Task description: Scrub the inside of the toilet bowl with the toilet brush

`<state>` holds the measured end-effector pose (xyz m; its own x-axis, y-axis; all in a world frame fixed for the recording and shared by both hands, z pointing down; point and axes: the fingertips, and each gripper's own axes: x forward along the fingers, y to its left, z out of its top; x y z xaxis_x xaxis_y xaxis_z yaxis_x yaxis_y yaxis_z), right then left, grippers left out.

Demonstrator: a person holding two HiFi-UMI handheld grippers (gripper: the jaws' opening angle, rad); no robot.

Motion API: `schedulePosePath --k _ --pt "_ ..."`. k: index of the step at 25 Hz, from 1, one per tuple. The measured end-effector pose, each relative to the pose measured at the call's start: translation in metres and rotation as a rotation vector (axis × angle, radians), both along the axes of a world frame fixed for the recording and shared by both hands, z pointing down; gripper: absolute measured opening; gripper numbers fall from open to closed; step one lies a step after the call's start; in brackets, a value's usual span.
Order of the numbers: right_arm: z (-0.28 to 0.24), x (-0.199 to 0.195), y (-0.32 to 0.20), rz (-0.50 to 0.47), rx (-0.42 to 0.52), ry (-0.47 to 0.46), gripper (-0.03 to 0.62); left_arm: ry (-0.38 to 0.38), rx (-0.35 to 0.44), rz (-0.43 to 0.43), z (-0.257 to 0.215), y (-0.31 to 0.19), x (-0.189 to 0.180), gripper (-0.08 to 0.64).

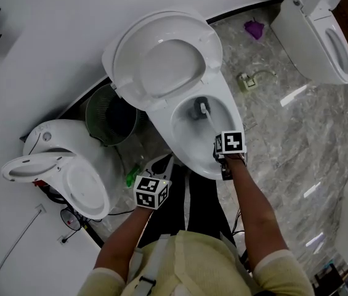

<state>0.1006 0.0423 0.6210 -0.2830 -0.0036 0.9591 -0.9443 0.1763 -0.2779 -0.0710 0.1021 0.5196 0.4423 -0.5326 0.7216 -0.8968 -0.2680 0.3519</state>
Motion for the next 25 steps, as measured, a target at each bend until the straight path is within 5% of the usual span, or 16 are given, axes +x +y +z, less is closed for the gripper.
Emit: schedulePosePath --k 17,25 --pt "-0.06 0.023 0.049 0.007 0.047 -0.004 0.072 0.085 0.011 0.011 -0.042 0.008 0.007 0.012" --pt "-0.1 0.029 0.058 -0.007 0.096 0.0 0.072 0.096 0.048 0.108 -0.068 0.005 0.019 0.012"
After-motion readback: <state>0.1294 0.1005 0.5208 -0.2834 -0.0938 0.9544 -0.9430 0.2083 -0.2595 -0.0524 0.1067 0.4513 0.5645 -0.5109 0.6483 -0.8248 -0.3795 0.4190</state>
